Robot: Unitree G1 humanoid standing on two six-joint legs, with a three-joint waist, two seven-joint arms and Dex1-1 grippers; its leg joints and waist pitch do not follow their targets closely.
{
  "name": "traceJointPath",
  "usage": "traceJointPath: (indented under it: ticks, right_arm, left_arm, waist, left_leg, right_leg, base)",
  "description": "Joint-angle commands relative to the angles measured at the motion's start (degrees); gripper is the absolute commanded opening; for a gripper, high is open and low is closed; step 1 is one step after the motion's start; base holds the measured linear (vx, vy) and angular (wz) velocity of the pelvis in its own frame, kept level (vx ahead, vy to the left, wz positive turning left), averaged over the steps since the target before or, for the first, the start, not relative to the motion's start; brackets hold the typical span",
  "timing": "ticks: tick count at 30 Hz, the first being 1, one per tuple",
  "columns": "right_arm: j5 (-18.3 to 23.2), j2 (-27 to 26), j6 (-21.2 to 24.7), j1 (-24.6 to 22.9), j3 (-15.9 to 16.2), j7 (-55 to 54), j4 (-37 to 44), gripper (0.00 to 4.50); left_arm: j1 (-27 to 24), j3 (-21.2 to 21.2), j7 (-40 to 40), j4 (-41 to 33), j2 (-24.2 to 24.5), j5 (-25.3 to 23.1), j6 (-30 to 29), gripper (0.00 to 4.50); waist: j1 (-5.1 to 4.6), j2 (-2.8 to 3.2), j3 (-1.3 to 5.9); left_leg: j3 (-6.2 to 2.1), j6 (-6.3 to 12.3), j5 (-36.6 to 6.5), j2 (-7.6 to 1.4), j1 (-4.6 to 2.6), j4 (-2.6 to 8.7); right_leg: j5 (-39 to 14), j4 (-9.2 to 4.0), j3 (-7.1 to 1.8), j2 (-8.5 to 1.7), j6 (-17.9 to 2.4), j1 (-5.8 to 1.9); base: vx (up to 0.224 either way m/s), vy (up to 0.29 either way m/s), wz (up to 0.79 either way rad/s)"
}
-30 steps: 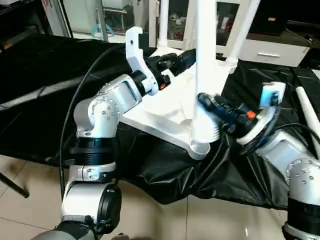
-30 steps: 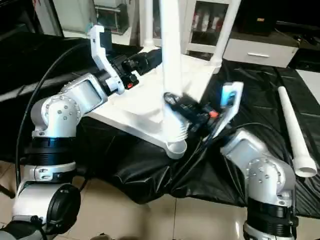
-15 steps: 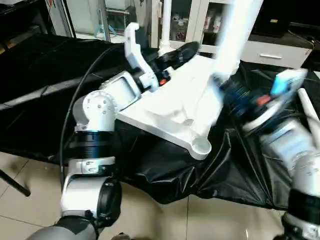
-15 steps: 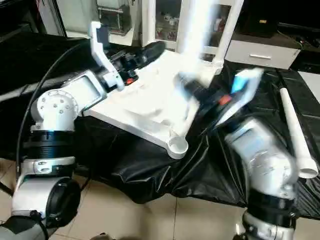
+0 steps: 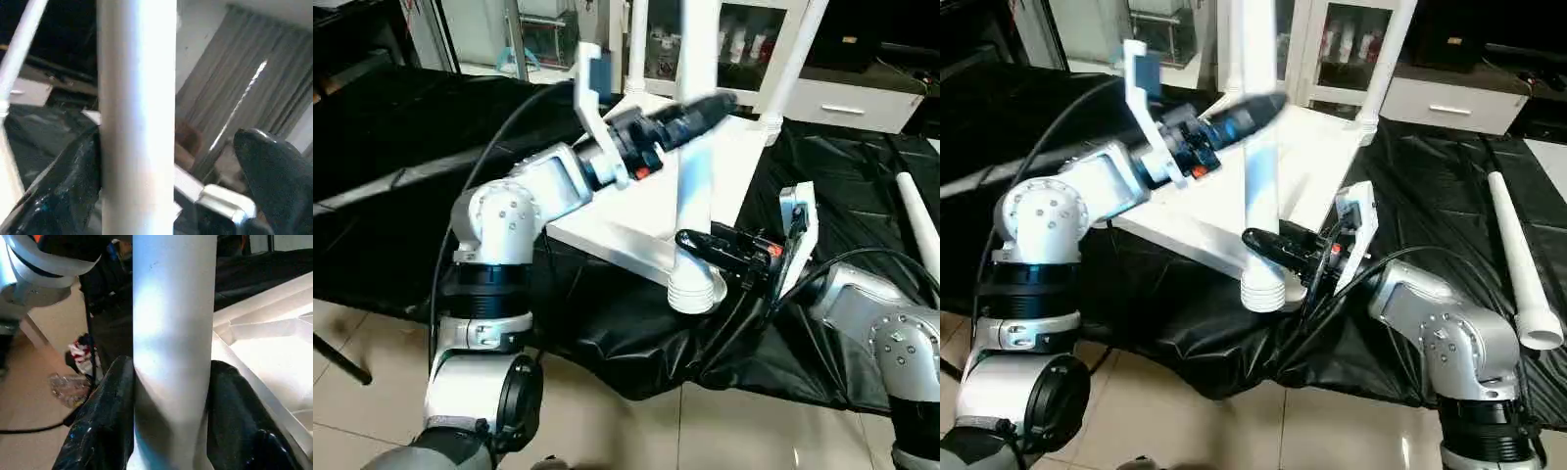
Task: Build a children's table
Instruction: Pick table leg
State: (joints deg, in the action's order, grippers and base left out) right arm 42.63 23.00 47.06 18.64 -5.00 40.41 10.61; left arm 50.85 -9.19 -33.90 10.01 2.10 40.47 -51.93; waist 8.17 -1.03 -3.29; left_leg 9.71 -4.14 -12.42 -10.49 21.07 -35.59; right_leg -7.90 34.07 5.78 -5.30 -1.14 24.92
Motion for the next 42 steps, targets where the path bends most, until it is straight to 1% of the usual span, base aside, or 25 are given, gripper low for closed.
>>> traceJointPath:
  ticks: [1,2,3,4,5,10,11,12,14,15,18,20,21,22,24,26,27,31,33,34,36,37,38,39,42]
  right_arm:
    - [-0.9,0.5,-1.0,0.8,0.1,0.2,1.0,1.81]
    - [-1.2,0.6,-1.3,0.8,0.1,0.2,0.8,1.81]
    - [-1.5,0.8,-1.6,0.9,0.0,0.1,0.5,1.81]
    - [-1.6,0.8,-1.7,0.9,-0.1,0.0,0.3,1.81]
    - [-1.7,0.8,-1.8,1.0,-0.1,-0.2,0.2,1.81]
    - [-1.7,1.1,-2.3,1.4,-0.1,-0.5,-0.2,1.81]
    - [-1.9,1.1,-2.4,1.5,-0.1,-0.4,-0.3,1.81]
    - [-2.3,1.1,-2.5,1.9,-0.1,-0.4,-0.7,1.81]
    - [-2.6,1.1,-2.6,2.3,-0.1,-0.3,-1.2,1.81]
    - [-2.6,1.1,-2.7,2.4,-0.1,-0.3,-1.3,1.81]
    - [-3.1,1.1,-3.0,3.0,-0.2,-0.4,-2.0,1.81]
    - [-3.2,1.2,-3.2,3.3,-0.2,-0.4,-2.3,1.81]
    - [-3.2,1.2,-3.2,3.4,-0.2,-0.4,-2.4,1.81]
    - [-3.3,1.2,-3.2,3.8,-0.1,-0.2,-2.8,1.81]
    - [-3.3,1.2,-3.2,4.0,-0.1,-0.1,-2.9,1.81]
    - [-3.7,1.3,-3.3,4.8,0.3,0.4,-3.5,1.81]
    - [-3.8,1.3,-3.3,5.0,0.4,0.5,-3.7,1.81]
    - [-4.2,1.3,-3.7,5.5,0.8,0.5,-4.2,1.81]
    - [-4.7,1.4,-4.0,5.9,1.0,0.5,-4.6,1.81]
    - [-5.2,1.4,-4.3,6.2,1.2,0.4,-5.0,1.81]
    - [-5.3,1.3,-4.3,6.7,1.1,0.3,-5.4,1.81]
    - [-5.1,1.3,-4.2,6.9,1.1,0.3,-5.6,2.37]
    - [-5.2,1.3,-4.1,7.2,1.2,0.4,-5.9,2.51]
    - [-5.2,1.4,-4.1,7.2,1.3,0.4,-6.0,2.51]
    - [-6.1,2.0,-4.1,8.3,2.0,1.3,-6.7,2.72]
  left_arm:
    - [0.7,0.5,1.4,1.2,-0.4,-0.8,0.4,4.50]
    - [1.1,-0.3,2.4,2.0,-0.5,-0.8,0.6,4.50]
    - [1.5,-1.0,3.2,2.8,-0.5,-0.9,0.8,4.50]
    - [1.8,-1.2,3.6,3.2,-0.4,-1.1,1.0,4.50]
    - [1.8,-1.2,3.6,3.4,-0.2,-1.1,1.1,4.50]
    - [1.7,-0.7,3.4,3.4,0.8,-1.3,1.1,4.50]
    - [1.7,-0.7,3.1,3.3,0.8,-1.3,1.0,4.33]
    - [1.7,-0.5,2.8,3.5,0.9,-1.5,1.1,4.33]
    - [1.9,-0.4,3.3,4.0,1.1,-2.0,1.4,4.12]
    - [1.9,-0.2,3.5,4.1,1.2,-2.4,1.6,4.01]
    - [2.0,1.4,3.7,5.2,2.1,-4.4,3.4,3.70]
    - [1.9,1.8,3.5,5.4,2.3,-4.9,3.8,3.54]
    - [1.9,2.0,3.4,5.4,2.4,-5.0,3.9,3.54]
    - [1.6,2.9,2.8,5.1,2.9,-5.7,4.3,3.40]
    - [1.5,3.3,2.5,4.9,3.1,-5.9,4.4,3.31]
    - [0.8,4.6,1.1,3.9,3.3,-6.5,5.0,3.23]
    - [0.6,4.8,0.6,3.6,3.2,-6.5,5.3,3.01]
    - [0.8,4.3,0.3,4.0,2.8,-5.9,5.8,2.81]
    - [1.1,3.8,0.5,4.6,2.7,-5.7,6.1,2.48]
    - [1.4,3.6,0.7,5.1,2.6,-5.7,6.4,2.48]
    - [1.8,3.4,0.8,5.8,2.8,-5.9,7.0,2.43]
    - [2.0,3.5,0.7,6.0,2.9,-6.0,7.2,2.38]
    - [2.3,3.4,0.6,6.3,3.0,-6.1,7.6,2.15]
    - [2.3,3.5,0.6,6.4,3.1,-6.2,7.7,2.03]
    - [3.2,3.7,-0.2,7.3,3.6,-6.9,8.6,2.05]
  waist:
    - [0.08,-0.90,4.31]
    - [0.07,-0.98,4.32]
    - [0.04,-1.05,4.40]
    - [0.12,-0.87,4.46]
    - [0.06,-1.05,4.47]
    - [0.04,-0.94,4.60]
    - [0.02,-0.94,4.55]
    - [0.01,-0.99,4.54]
    - [-0.06,-0.95,4.52]
    - [-0.07,-0.97,4.50]
    - [0.00,-1.01,4.44]
    - [-0.03,-1.08,4.49]
    - [-0.03,-1.06,4.53]
    - [-0.03,-1.26,4.54]
    - [-0.05,-1.17,4.55]
    - [-0.08,-1.43,4.54]
    - [-0.06,-1.36,4.55]
    - [-0.05,-1.27,4.56]
    - [-0.08,-1.33,4.58]
    - [-0.07,-1.57,4.59]
    - [-0.14,-1.51,4.54]
    - [-0.15,-1.54,4.53]
    - [-0.14,-1.58,4.50]
    - [-0.13,-1.58,4.50]
    - [-0.11,-1.51,4.52]
  left_leg:
    - [-0.46,1.90,-3.8,-1.78,0.15,4.30]
    - [-0.44,1.90,-3.6,-1.80,0.10,4.25]
    - [-0.49,1.94,-3.3,-1.78,0.23,4.22]
    - [-0.52,1.94,-3.2,-1.78,0.20,4.16]
    - [-0.50,2.21,-2.7,-1.73,0.29,4.13]
    - [-0.46,2.95,-1.4,-1.86,0.16,4.00]
    - [-0.44,3.09,-1.6,-1.87,0.12,4.00]
    - [-0.43,3.13,-1.7,-1.89,0.13,4.03]
    - [-0.40,3.15,-1.9,-1.92,0.07,4.01]
    - [-0.39,3.15,-2.0,-1.90,0.08,4.02]
    - [-0.42,2.86,-2.9,-1.84,0.06,4.13]
    - [-0.43,2.78,-2.6,-1.84,0.06,4.12]
    - [-0.46,2.71,-2.3,-1.93,0.06,4.10]
    - [-0.46,2.74,-2.1,-1.96,0.05,4.11]
    - [-0.42,2.84,-1.8,-1.90,0.09,4.07]
    - [-0.37,3.00,-1.4,-1.90,0.11,4.03]
    - [-0.33,3.09,-1.2,-1.92,0.07,3.99]
    - [-0.35,3.00,-1.0,-1.97,0.08,3.96]
    - [-0.35,2.94,-0.8,-1.97,0.07,3.94]
    - [-0.31,3.01,-0.8,-1.95,0.07,3.93]
    - [-0.33,3.01,-0.9,-1.92,0.09,3.93]
    - [-0.32,3.02,-0.9,-1.91,0.07,3.92]
    - [-0.31,2.96,-1.2,-1.96,0.00,3.95]
    - [-0.30,2.97,-1.2,-1.93,0.00,3.93]
    - [-0.28,3.01,-0.7,-1.93,-0.05,3.91]
  right_leg:
    - [-22.1,-4.44,-2.56,-3.39,-3.7,-4.26]
    - [-21.5,-4.46,-2.54,-3.35,-3.8,-4.15]
    - [-20.6,-4.32,-2.52,-3.30,-4.1,-4.29]
    - [-20.0,-4.14,-2.52,-3.27,-4.2,-4.26]
    - [-18.9,-4.09,-2.54,-3.26,-4.5,-4.33]
    - [-15.6,-3.55,-2.62,-3.25,-6.6,-4.30]
    - [-15.3,-3.52,-2.63,-3.26,-7.1,-4.30]
    - [-15.3,-3.52,-2.62,-3.28,-7.3,-4.34]
    - [-15.1,-3.48,-2.64,-3.28,-8.0,-4.29]
    - [-15.3,-3.54,-2.65,-3.30,-7.9,-4.32]
    - [-17.9,-3.88,-2.62,-3.35,-6.4,-4.34]
    - [-17.7,-3.81,-2.62,-3.33,-6.2,-4.36]
    - [-17.1,-3.68,-2.65,-3.35,-6.3,-4.36]
    - [-16.6,-3.57,-2.65,-3.38,-6.5,-4.36]
    - [-16.3,-3.51,-2.67,-3.38,-6.8,-4.34]
    - [-15.8,-3.43,-2.70,-3.39,-7.1,-4.36]
    - [-15.7,-3.35,-2.73,-3.41,-7.3,-4.31]
    - [-14.6,-3.18,-2.74,-3.42,-8.0,-4.37]
    - [-13.9,-3.11,-2.74,-3.43,-8.3,-4.42]
    - [-13.8,-3.03,-2.77,-3.46,-8.5,-4.46]
    - [-14.1,-3.10,-2.74,-3.44,-8.5,-4.50]
    - [-14.2,-3.15,-2.74,-3.43,-8.4,-4.48]
    - [-14.5,-3.15,-2.76,-3.45,-8.3,-4.45]
    - [-14.6,-3.15,-2.76,-3.42,-8.2,-4.42]
    - [-14.3,-3.12,-2.75,-3.39,-8.2,-4.38]
  base:
    - [0.000,0.000,0.00]
    - [0.000,0.000,0.00]
    - [0.000,0.000,0.00]
    - [0.000,0.000,0.00]
    - [0.000,0.000,0.00]
    - [0.000,0.000,0.00]
    - [0.000,0.000,0.00]
    - [0.000,0.000,0.00]
    - [0.000,0.000,0.00]
    - [0.000,0.000,0.00]
    - [0.000,0.000,0.00]
    - [0.000,0.000,0.00]
    - [0.000,0.000,0.00]
    - [0.000,0.000,0.00]
    - [0.000,0.000,0.00]
    - [0.000,0.000,0.00]
    - [0.000,0.000,0.00]
    - [0.000,0.000,0.00]
    - [0.000,0.000,0.00]
    - [0.000,0.000,0.00]
    - [0.000,0.000,0.00]
    - [0.000,0.000,0.00]
    - [0.000,0.000,0.00]
    - [0.000,0.000,0.00]
    - [0.000,0.000,0.00]
